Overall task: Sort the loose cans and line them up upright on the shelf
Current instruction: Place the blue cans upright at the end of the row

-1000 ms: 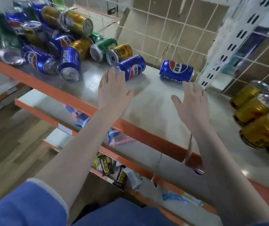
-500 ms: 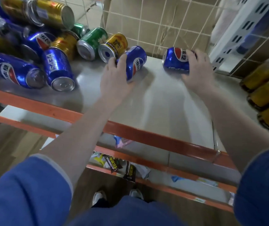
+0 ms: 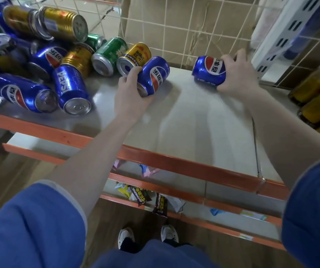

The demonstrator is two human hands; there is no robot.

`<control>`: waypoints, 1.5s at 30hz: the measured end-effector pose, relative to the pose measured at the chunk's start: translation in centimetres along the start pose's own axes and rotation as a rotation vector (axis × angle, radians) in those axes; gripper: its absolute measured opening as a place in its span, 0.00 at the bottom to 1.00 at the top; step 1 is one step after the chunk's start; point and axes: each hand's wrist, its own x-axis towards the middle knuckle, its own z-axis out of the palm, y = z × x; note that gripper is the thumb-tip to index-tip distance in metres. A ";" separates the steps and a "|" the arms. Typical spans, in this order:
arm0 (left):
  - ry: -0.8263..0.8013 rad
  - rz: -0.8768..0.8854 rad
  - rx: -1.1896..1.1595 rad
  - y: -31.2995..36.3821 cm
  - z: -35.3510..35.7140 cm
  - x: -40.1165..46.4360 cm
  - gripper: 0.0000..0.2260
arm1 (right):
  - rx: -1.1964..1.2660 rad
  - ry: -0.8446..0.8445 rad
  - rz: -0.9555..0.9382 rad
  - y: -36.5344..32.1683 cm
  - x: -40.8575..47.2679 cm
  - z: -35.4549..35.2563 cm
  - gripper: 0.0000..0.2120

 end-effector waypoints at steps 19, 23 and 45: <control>-0.009 0.252 -0.010 -0.5 -4.7 -4.1 0.31 | 0.535 0.118 0.179 -0.9 -12.4 -2.3 0.33; -0.002 0.312 -0.015 0.2 -5.6 -3.5 0.29 | 0.615 0.185 0.197 -1.1 -13.3 -3.9 0.28; -0.278 0.284 0.144 11.6 -5.4 -4.1 0.29 | 0.227 0.008 0.091 1.8 -16.9 -11.3 0.23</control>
